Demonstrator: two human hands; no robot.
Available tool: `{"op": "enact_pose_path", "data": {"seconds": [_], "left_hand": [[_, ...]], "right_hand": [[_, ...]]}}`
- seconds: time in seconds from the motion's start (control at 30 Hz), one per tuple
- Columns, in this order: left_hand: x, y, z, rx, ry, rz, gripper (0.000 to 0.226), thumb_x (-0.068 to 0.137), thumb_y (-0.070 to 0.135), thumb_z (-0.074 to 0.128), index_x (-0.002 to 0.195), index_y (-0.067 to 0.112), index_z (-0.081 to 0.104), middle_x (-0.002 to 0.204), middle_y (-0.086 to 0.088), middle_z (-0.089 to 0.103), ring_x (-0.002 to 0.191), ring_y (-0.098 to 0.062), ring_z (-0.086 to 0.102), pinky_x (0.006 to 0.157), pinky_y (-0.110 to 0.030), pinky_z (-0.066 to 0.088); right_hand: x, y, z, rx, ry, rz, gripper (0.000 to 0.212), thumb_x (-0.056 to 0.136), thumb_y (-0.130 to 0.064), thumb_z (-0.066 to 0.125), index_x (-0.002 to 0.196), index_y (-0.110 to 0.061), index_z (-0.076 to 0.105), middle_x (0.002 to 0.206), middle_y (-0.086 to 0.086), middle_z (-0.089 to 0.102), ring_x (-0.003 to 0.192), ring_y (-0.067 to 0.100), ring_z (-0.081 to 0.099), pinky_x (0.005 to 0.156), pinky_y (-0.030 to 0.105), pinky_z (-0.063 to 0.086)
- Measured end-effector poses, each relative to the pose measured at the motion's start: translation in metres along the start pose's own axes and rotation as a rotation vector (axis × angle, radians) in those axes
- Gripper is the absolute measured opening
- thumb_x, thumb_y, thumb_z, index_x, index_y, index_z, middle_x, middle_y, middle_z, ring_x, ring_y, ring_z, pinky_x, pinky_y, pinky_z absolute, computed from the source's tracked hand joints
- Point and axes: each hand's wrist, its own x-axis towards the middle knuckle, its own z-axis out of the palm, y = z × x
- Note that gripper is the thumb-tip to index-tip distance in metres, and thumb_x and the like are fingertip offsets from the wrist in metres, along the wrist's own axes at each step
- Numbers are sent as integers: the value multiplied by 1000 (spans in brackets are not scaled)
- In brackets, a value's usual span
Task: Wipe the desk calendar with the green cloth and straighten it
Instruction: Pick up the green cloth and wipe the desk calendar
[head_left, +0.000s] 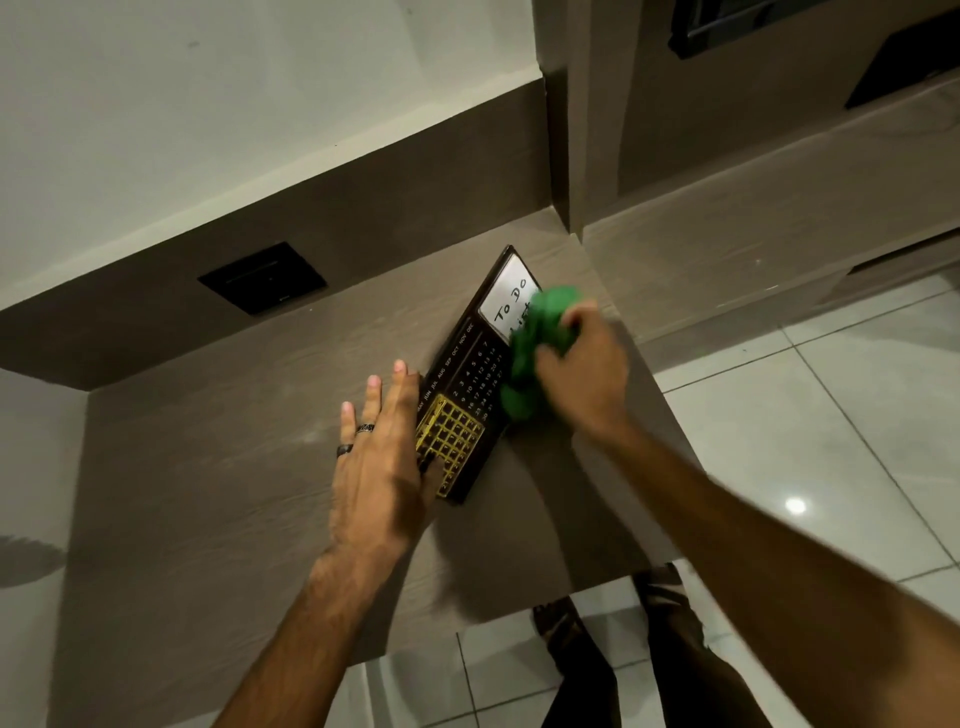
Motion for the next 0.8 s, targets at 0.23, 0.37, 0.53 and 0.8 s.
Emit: {"op": "enact_pose_path", "data": {"seconds": [0.23,0.37,0.53,0.8], "left_hand": [[0,2,-2,-22,-15,-17,109,78,13,80,157,23,4,165,0,6,152,-20,-1,120,-40,-7],[2,1,-1,-17,-25,-19,110,79,14,79,157,22,3,165,3,2,152,-19,-4,120,-38,-8],[3,-2,-1,-40,-44,-35,113,80,19,79,156,29,-4,164,10,-2,152,-13,-7,120,-35,-9],[-4,-13,-2,-106,-5,-102,105,76,79,48,157,32,1,164,3,0,152,-21,-3,120,-46,-6]], "right_hand": [[49,-4,-16,-6,168,-39,43,79,-8,64,119,-10,47,108,9,52,100,27,55,80,35,47],[-37,7,13,-53,-84,-132,49,79,-14,71,120,-23,45,121,1,53,105,17,54,87,30,44],[-137,18,30,117,-549,-124,70,72,-20,74,121,-47,31,117,-11,54,100,13,58,76,26,47],[-63,19,-22,357,-309,7,41,79,-10,71,118,-21,65,104,-2,65,92,12,65,79,33,57]]}}
